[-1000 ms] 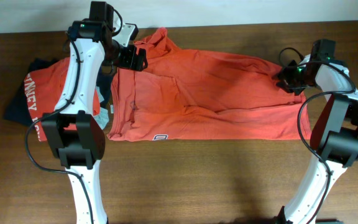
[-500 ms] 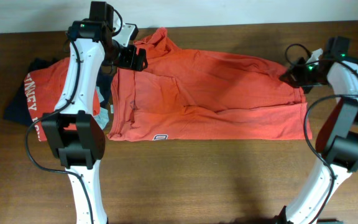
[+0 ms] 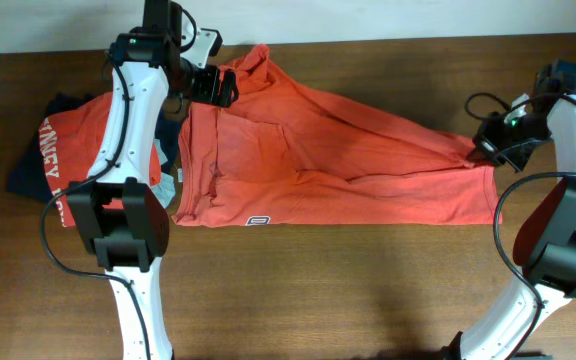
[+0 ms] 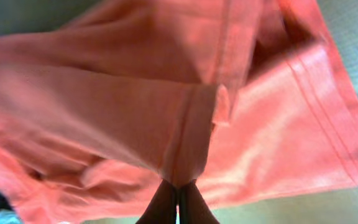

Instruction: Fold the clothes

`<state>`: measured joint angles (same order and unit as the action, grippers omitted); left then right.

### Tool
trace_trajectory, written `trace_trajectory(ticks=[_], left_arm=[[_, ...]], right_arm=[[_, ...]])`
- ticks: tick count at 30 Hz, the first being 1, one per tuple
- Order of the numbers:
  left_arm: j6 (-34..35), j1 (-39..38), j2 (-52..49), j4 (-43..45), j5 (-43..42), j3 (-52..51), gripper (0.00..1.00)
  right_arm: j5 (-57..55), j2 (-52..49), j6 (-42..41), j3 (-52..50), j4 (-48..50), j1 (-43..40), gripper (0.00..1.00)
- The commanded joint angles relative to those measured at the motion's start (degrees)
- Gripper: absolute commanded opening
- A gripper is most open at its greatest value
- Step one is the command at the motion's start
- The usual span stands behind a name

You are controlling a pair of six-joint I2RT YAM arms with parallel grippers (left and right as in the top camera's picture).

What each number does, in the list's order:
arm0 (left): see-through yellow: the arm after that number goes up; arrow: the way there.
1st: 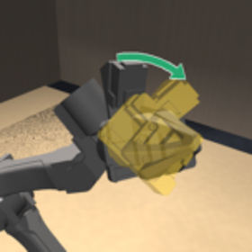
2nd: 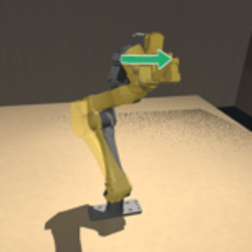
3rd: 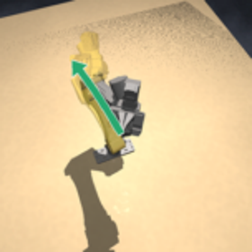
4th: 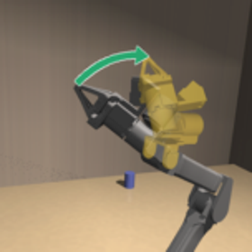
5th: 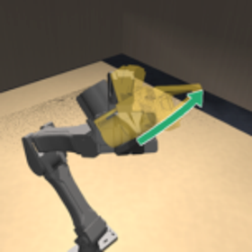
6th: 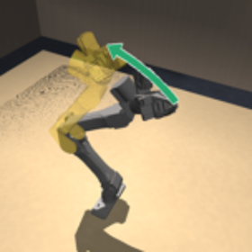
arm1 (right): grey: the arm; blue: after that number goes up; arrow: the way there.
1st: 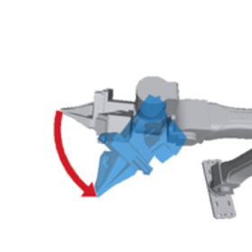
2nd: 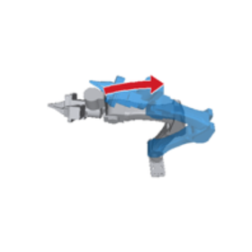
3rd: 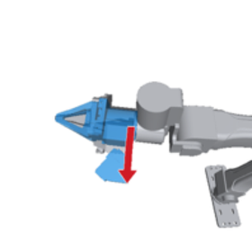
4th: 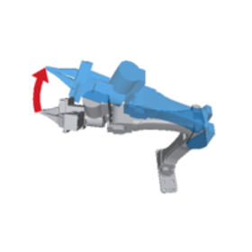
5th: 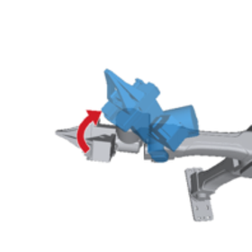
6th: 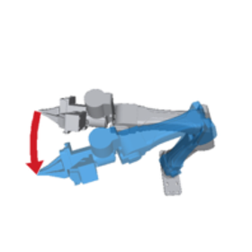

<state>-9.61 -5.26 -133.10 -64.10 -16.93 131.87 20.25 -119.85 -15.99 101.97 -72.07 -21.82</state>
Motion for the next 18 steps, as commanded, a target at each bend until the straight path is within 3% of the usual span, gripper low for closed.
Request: trace_trajectory(ticks=[1, 10, 15, 18], left_arm=[[0.3, -0.1, -0.1, 0.4, 0.2, 0.1, 0.99], [-1.2, -0.3, -0.9, 3.8, -1.6, 0.1, 0.99], [-2.1, -0.7, -3.6, 5.7, -2.1, 0.1, 0.99], [-2.8, -0.8, -7.1, 12.7, -0.7, 0.1, 0.99]], right_arm=[[-5.2, 0.9, 1.3, 0.7, -1.3, 0.2, 0.04], [-5.5, 0.9, 3.6, 0.5, -3.1, 2.8, 0.04], [-5.9, 0.9, 3.5, 0.5, -2.7, 4.4, 0.14], [-5.9, 0.9, 3.5, 0.5, -1.5, 5.0, 0.25]])
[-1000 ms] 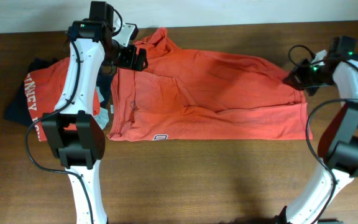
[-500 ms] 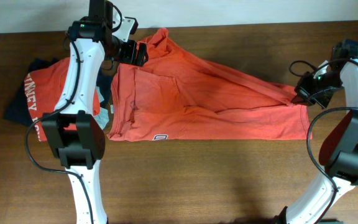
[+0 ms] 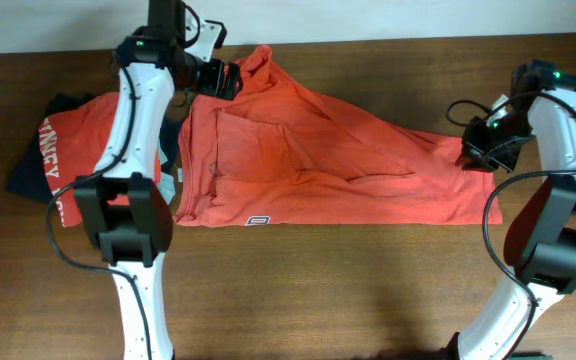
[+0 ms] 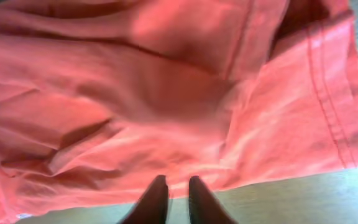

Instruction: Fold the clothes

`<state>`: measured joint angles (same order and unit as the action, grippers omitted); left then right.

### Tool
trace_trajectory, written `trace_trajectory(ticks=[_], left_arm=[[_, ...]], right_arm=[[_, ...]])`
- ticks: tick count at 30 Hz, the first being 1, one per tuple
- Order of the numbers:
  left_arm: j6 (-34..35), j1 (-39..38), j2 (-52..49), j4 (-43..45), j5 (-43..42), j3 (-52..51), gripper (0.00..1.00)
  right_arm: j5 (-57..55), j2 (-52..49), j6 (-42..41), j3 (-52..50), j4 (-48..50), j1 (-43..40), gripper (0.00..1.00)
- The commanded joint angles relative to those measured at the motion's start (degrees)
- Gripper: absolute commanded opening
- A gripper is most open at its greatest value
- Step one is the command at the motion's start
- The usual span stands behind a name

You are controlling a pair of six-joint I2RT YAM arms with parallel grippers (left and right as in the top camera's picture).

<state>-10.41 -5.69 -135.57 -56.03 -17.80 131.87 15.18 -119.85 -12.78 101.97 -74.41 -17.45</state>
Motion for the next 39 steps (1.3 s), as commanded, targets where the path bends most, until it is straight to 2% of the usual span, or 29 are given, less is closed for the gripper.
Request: trace_trajectory(ticks=[1, 4, 7, 8, 12, 20, 25, 31, 35, 39], left_arm=[[-2.4, -0.5, -5.7, 7.4, 0.2, 0.1, 0.99], [-2.3, -0.7, -8.4, 15.5, 0.2, 0.1, 0.99], [-1.9, -0.7, -10.9, 20.9, 0.2, 0.1, 0.9], [-1.7, -0.7, -11.8, 22.6, 0.2, 0.1, 0.84], [0.8, -0.7, -15.0, 27.1, 0.2, 0.1, 0.73], [6.3, -1.0, -17.9, 34.5, 0.5, 0.1, 0.59], [12.6, -1.0, -18.1, 38.9, 1.1, 0.1, 0.34], [12.6, -0.5, -17.1, 34.6, -0.4, 2.1, 0.01], [12.5, 0.8, -14.0, 26.8, -0.4, 6.6, 0.0], [10.8, 2.1, -9.8, 14.8, -0.5, 12.3, 0.0]], right_arm=[[-0.8, 0.9, 0.3, 0.5, 1.1, 0.7, 0.29], [-0.9, 0.9, 0.3, 0.5, 1.2, 1.0, 0.31], [-0.9, 0.9, 0.3, 0.5, 1.2, 1.0, 0.32], [-0.9, 0.9, 0.3, 0.5, 1.2, 1.0, 0.32], [-0.9, 0.9, 0.4, 0.5, 1.4, 1.0, 0.32], [-2.6, 0.9, 0.4, 0.5, 1.2, 1.0, 0.32], [-2.6, 0.9, 0.4, 0.5, 1.1, 1.0, 0.32], [-2.6, 0.9, 0.4, 0.5, 1.1, 1.0, 0.32], [-2.6, 0.9, 0.3, 0.5, 1.1, 1.0, 0.32], [-2.6, 0.9, 0.3, 0.5, 1.1, 1.0, 0.32]])
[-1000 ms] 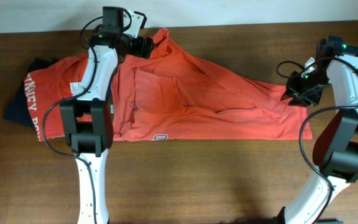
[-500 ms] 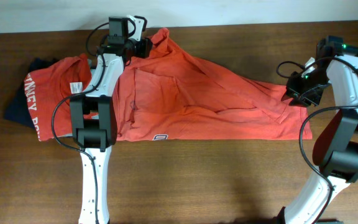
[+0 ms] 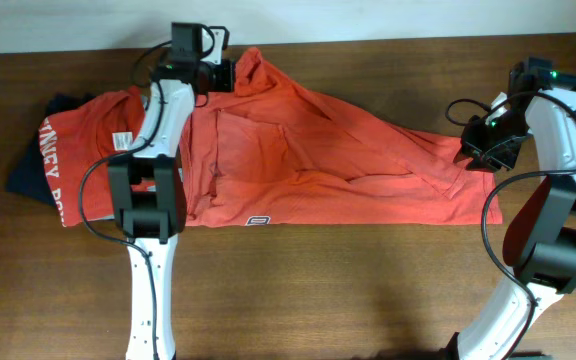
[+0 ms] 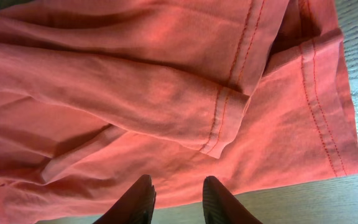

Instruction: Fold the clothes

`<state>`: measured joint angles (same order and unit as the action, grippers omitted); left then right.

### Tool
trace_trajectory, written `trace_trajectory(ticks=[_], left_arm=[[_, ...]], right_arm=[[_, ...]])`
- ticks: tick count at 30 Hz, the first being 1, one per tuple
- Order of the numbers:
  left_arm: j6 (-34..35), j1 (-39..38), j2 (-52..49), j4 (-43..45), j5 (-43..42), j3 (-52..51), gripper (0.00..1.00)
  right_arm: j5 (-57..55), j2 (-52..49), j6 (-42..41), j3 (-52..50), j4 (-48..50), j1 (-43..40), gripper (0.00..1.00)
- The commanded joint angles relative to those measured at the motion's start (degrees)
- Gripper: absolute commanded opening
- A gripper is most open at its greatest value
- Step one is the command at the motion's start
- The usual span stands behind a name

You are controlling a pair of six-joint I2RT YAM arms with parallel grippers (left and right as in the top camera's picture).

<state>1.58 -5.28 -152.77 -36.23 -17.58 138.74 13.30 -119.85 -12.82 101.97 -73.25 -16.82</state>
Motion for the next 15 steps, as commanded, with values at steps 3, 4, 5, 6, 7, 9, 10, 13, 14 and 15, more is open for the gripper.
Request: trace_trajectory(ticks=[3, 4, 5, 6, 7, 9, 10, 13, 14, 15], left_arm=[[-5.2, 1.8, 10.3, -14.6, -0.6, 9.4, 0.0], [-6.2, 1.8, 11.3, -17.8, -0.6, 10.4, 0.0], [-6.9, 1.8, 12.3, -20.9, -0.6, 11.2, 0.0], [-7.8, 1.6, 13.1, -23.0, -0.5, 11.5, 0.0], [-8.7, 1.5, 14.0, -25.4, -0.3, 11.8, 0.0], [-8.9, 1.3, 15.3, -29.2, 0.0, 11.9, 0.0], [-9.1, 1.1, 16.0, -31.3, 0.0, 11.9, 0.0], [-10.3, 0.4, 17.5, -37.4, 0.3, 11.9, 0.0], [-10.5, 0.2, 17.9, -39.6, 0.9, 11.9, 0.0], [-10.6, 0.0, 18.1, -41.6, 1.6, 11.9, 0.0]], right_arm=[[-0.7, 0.9, 0.4, 0.5, -0.1, 0.3, 0.32], [-0.7, 0.9, 0.4, 0.5, 0.0, 0.3, 0.32], [-0.7, 0.9, 0.4, 0.5, 0.0, 0.3, 0.32], [-0.7, 0.9, 0.4, 0.5, 0.0, 0.3, 0.32], [-0.7, 0.9, 0.4, 0.5, 0.0, 0.3, 0.32], [-0.7, 0.9, 0.4, 0.5, 0.0, 0.3, 0.32], [-0.7, 0.9, 0.4, 0.5, 0.0, 0.3, 0.32], [-0.7, 0.9, 0.4, 0.5, 0.0, 0.3, 0.32], [-0.7, 0.9, 0.4, 0.5, 0.0, 0.3, 0.32], [-0.7, 0.9, 0.4, 0.5, 0.0, 0.3, 0.32]])
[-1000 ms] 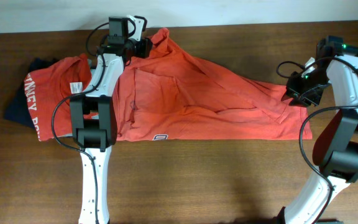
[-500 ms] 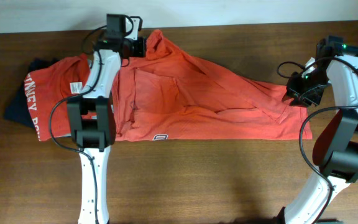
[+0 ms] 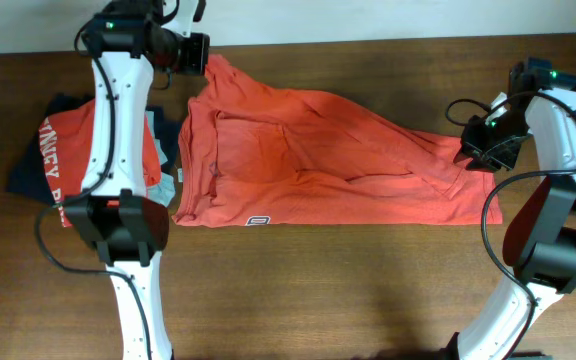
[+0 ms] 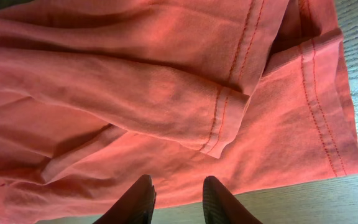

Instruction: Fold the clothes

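An orange shirt (image 3: 328,165) lies spread across the wooden table (image 3: 368,290), with wrinkles through its middle. My left gripper (image 3: 194,50) is at the far left, right at the shirt's upper left corner (image 3: 214,66), and the cloth runs up to it; its jaws are hidden from above. My right gripper (image 4: 178,190) stands open over the shirt's right end (image 3: 473,150), nothing between its fingers. A folded sleeve with a stitched hem (image 4: 225,118) lies just ahead of the fingertips, on top of the shirt's hemmed edge (image 4: 328,118).
At the left edge, a red shirt with white lettering (image 3: 58,160) lies on a dark navy garment (image 3: 26,175). A pale grey cloth (image 3: 164,186) peeks out beside the orange shirt's left side. Bare wood runs along the front.
My left gripper has moved up and to the left. The shirt's upper left corner has gone left with it, and the bump at the top edge is gone. The right gripper is unchanged.
My right gripper was first shut on the shirt's right sleeve, holding it raised. Then its jaws were slightly apart with the cloth slack. Later it stood wide open with the sleeve lying on the shirt. The left gripper stayed at the upper left corner, now drawn further left.
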`<state>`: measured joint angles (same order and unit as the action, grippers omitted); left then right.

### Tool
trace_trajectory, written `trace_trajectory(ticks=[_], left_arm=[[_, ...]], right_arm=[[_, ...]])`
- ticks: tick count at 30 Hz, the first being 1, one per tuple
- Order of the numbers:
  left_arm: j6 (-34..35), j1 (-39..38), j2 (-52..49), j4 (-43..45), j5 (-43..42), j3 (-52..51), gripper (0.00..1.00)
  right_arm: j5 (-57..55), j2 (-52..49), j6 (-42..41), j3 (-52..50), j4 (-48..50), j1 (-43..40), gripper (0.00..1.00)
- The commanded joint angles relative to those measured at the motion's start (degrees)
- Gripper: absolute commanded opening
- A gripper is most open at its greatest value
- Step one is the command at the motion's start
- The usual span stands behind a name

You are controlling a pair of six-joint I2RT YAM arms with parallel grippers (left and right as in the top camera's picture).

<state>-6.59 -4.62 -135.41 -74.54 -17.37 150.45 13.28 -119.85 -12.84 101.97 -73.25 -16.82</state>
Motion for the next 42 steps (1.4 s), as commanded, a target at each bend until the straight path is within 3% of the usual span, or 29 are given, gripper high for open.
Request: trace_trajectory(ticks=[1, 10, 17, 24, 31, 37, 42], left_arm=[[-2.5, -0.8, 0.9, -5.0, 2.1, 0.2, 0.0], [-2.5, -1.0, 1.4, -22.2, 12.0, -0.2, 0.0], [-2.5, -1.0, 4.5, -22.2, 15.1, -3.1, 0.0], [-2.4, -1.0, 13.5, -22.2, 18.5, -18.3, 0.0], [-1.6, -0.6, 14.9, -22.2, 19.3, -30.1, 0.0], [-1.6, -0.6, 14.9, -22.0, 19.3, -31.3, 0.0], [-1.6, -0.6, 14.9, -21.7, 19.3, -31.3, 0.0]], right_arm=[[-0.7, 0.9, 0.4, 0.5, 0.0, 0.3, 0.32], [-0.7, 0.9, 0.6, 0.5, -0.5, 0.3, 0.32], [-3.6, 0.9, 1.8, 0.5, -1.6, 0.3, 0.3], [-3.5, 0.9, 1.9, 0.5, -1.2, 0.2, 0.28], [-3.7, 0.9, 1.9, 0.5, -1.5, 0.2, 0.29], [-4.1, 0.6, 1.9, -1.0, -3.0, 0.3, 0.52], [0.3, -0.5, 1.4, -5.6, -1.6, 0.2, 0.52]])
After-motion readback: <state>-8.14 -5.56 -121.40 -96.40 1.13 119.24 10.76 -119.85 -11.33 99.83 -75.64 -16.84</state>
